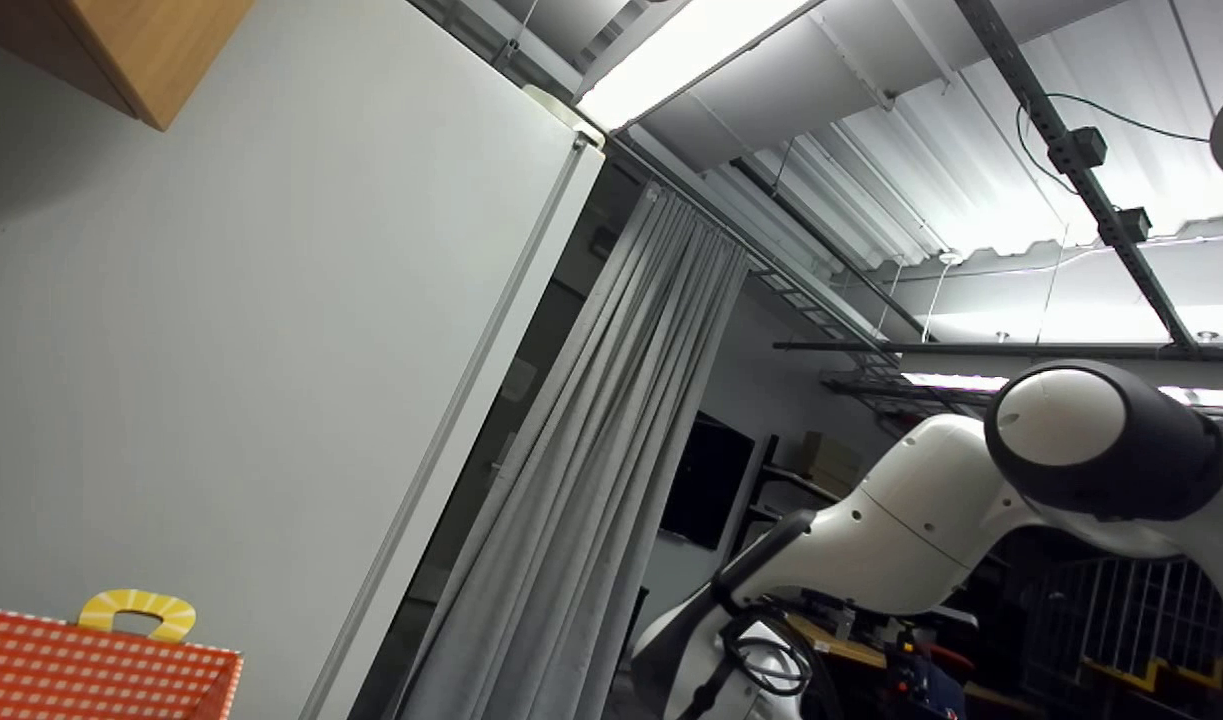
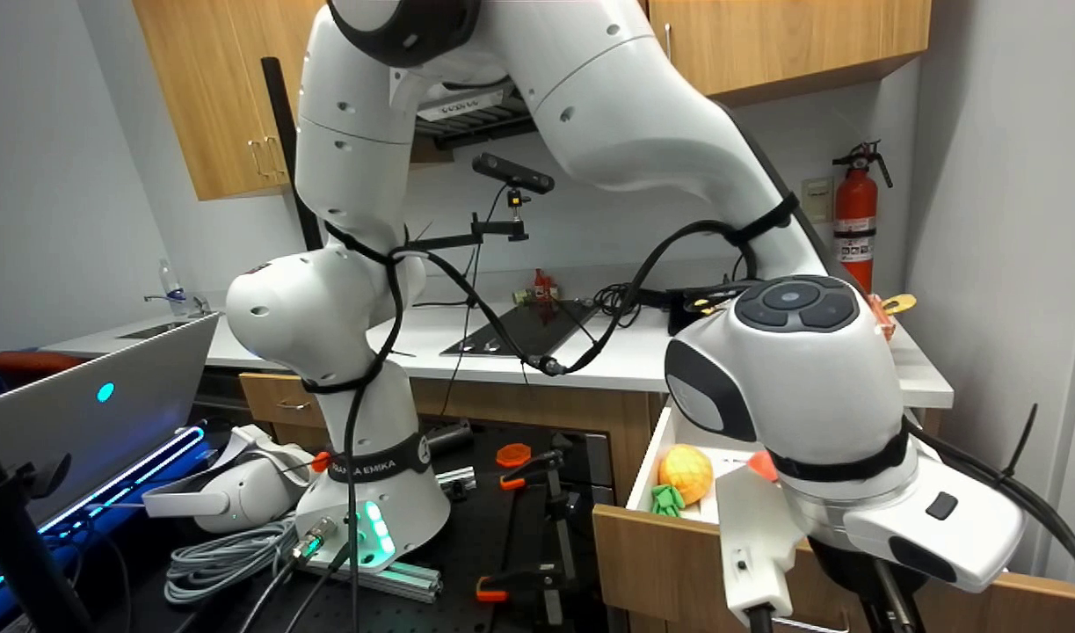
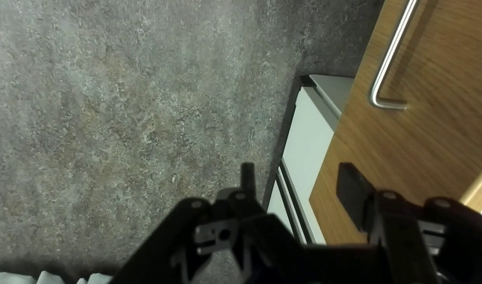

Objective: Close the kitchen drawer

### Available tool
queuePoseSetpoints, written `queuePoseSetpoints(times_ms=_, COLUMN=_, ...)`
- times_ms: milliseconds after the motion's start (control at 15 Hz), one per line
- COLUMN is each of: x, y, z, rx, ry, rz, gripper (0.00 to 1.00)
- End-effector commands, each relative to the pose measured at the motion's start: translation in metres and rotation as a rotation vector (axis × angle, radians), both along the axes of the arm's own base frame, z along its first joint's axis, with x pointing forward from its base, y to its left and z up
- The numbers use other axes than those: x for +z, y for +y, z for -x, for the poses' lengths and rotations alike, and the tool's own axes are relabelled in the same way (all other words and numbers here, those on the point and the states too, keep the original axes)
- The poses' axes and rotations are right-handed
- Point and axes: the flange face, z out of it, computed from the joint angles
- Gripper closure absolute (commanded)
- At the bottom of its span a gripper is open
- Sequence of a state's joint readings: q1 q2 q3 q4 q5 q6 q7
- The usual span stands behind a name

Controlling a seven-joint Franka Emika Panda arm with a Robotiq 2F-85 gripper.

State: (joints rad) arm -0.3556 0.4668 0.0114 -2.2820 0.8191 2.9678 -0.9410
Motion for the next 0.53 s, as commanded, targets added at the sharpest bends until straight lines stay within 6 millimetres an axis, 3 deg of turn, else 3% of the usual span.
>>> queuePoseSetpoints(times_ms=0, x=-0.014, y=0.004, z=-0.01, rx=0.007, ry=-0.038, rz=0.008, gripper=0.74)
queuePoseSetpoints(times_ms=267, x=-0.026, y=0.021, z=-0.02, rx=0.022, ry=-0.066, rz=-0.005, gripper=1.0)
queuePoseSetpoints(times_ms=467, x=-0.033, y=0.034, z=-0.029, rx=0.028, ry=-0.087, rz=-0.024, gripper=1.0)
